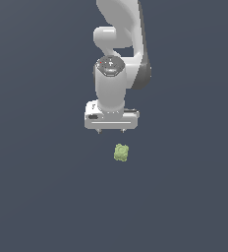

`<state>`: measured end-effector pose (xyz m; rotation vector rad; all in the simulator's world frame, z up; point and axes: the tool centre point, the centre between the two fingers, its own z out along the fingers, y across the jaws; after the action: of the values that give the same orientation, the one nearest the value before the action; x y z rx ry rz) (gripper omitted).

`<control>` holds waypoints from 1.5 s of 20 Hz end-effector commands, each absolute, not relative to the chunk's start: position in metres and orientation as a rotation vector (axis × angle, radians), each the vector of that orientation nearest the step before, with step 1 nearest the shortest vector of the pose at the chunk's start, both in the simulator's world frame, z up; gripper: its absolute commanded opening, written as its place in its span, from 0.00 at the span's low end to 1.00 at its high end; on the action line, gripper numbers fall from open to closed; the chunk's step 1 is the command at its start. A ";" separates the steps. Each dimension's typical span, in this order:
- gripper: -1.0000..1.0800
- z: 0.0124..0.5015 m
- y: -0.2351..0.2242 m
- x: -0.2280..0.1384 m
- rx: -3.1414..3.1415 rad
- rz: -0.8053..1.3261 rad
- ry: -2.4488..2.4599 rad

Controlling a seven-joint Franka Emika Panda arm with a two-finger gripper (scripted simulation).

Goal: Pick up the object and move it to a goal position.

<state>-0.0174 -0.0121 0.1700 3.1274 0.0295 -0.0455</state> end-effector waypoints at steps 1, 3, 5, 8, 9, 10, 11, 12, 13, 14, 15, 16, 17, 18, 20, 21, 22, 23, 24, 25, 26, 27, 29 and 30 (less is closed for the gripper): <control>0.96 0.168 -0.011 -0.017 3.128 -0.045 0.021; 0.96 0.165 -0.009 -0.015 3.128 -0.043 0.006; 0.96 0.160 -0.006 -0.013 3.129 -0.040 -0.015; 0.96 0.151 0.000 -0.008 3.130 -0.034 -0.059; 0.96 0.147 0.002 -0.006 3.130 -0.032 -0.077; 0.96 0.142 0.005 -0.004 3.130 -0.029 -0.097; 0.96 0.138 0.007 -0.002 3.130 -0.026 -0.118; 0.96 0.133 0.010 0.000 3.130 -0.023 -0.141; 0.96 0.127 0.014 0.002 3.130 -0.020 -0.166; 0.96 0.122 0.017 0.004 3.129 -0.017 -0.188; 0.96 0.117 0.020 0.006 3.129 -0.015 -0.210; 0.96 0.113 0.022 0.007 3.128 -0.012 -0.229; 0.96 0.109 0.025 0.009 3.128 -0.010 -0.247; 0.96 0.105 0.027 0.010 3.127 -0.008 -0.264; 0.96 0.099 0.030 0.012 3.126 -0.005 -0.291; 0.96 0.097 0.032 0.013 3.125 -0.004 -0.302; 0.96 0.094 0.033 0.013 3.125 -0.002 -0.312; 0.96 0.093 0.034 0.014 3.125 -0.002 -0.319; 0.96 0.091 0.035 0.014 3.124 -0.001 -0.325; 0.96 0.090 0.036 0.014 3.124 0.000 -0.330; 0.96 0.090 0.036 0.014 3.124 0.000 -0.332; 0.96 0.089 0.036 0.015 3.124 0.000 -0.333; 0.96 0.090 0.036 0.014 3.124 -0.002 -0.327; 0.96 0.089 0.036 0.014 3.124 -0.002 -0.327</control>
<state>0.0139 0.0359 0.0896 3.1243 -0.3263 -0.0020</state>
